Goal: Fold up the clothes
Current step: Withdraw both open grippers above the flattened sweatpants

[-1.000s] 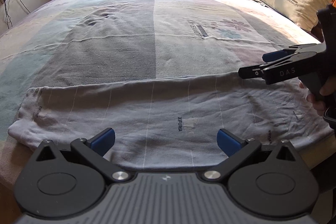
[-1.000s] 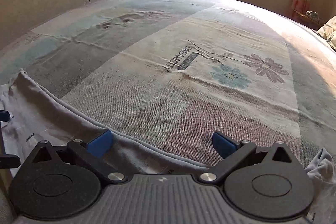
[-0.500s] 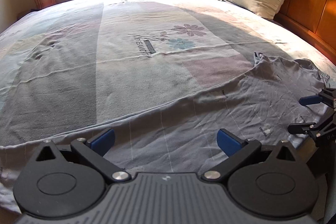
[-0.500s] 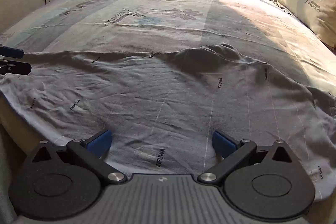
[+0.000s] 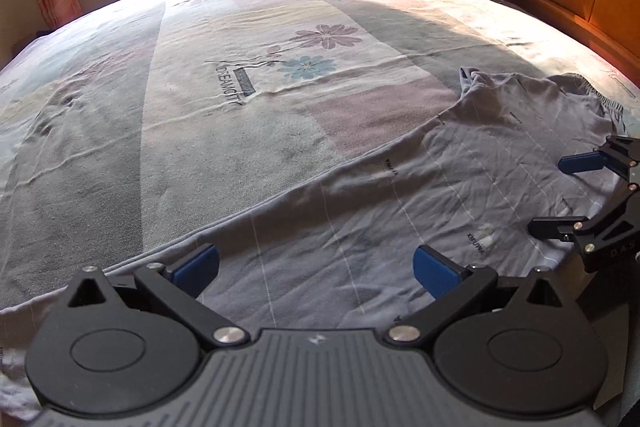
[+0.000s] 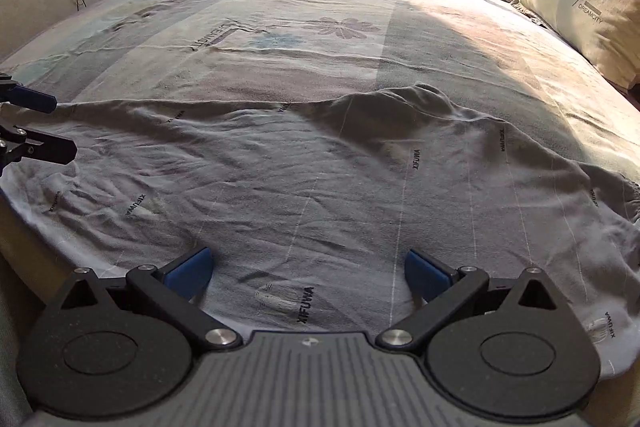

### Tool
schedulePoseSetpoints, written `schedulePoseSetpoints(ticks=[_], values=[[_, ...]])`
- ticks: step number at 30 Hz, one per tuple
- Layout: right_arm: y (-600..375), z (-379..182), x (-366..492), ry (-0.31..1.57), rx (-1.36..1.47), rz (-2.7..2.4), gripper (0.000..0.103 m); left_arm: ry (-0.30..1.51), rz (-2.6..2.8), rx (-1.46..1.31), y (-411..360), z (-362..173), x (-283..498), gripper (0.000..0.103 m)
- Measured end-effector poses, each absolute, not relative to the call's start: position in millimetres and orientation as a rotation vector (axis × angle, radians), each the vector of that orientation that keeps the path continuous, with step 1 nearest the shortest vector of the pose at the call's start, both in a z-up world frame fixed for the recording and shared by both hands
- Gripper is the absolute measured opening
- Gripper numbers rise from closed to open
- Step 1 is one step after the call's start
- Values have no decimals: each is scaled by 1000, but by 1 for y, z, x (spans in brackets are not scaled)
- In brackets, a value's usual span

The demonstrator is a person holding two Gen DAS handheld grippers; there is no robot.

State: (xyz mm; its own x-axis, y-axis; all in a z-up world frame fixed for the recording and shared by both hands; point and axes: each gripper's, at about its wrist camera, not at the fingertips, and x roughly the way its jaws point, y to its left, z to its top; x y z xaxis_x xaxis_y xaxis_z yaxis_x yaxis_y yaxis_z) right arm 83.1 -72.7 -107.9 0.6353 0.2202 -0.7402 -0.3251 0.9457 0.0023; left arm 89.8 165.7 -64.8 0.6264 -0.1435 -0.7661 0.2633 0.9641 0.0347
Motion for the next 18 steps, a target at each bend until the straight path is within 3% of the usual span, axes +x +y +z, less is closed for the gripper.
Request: schedulePoseSetpoints(ticks=[10,18], values=[[-74,-108,80,815,-140,324,103,991,-173,110,176,-88,69,103],[-116,-87,61,784,-31,324,103,936,-181,94,179,-73,65,103]])
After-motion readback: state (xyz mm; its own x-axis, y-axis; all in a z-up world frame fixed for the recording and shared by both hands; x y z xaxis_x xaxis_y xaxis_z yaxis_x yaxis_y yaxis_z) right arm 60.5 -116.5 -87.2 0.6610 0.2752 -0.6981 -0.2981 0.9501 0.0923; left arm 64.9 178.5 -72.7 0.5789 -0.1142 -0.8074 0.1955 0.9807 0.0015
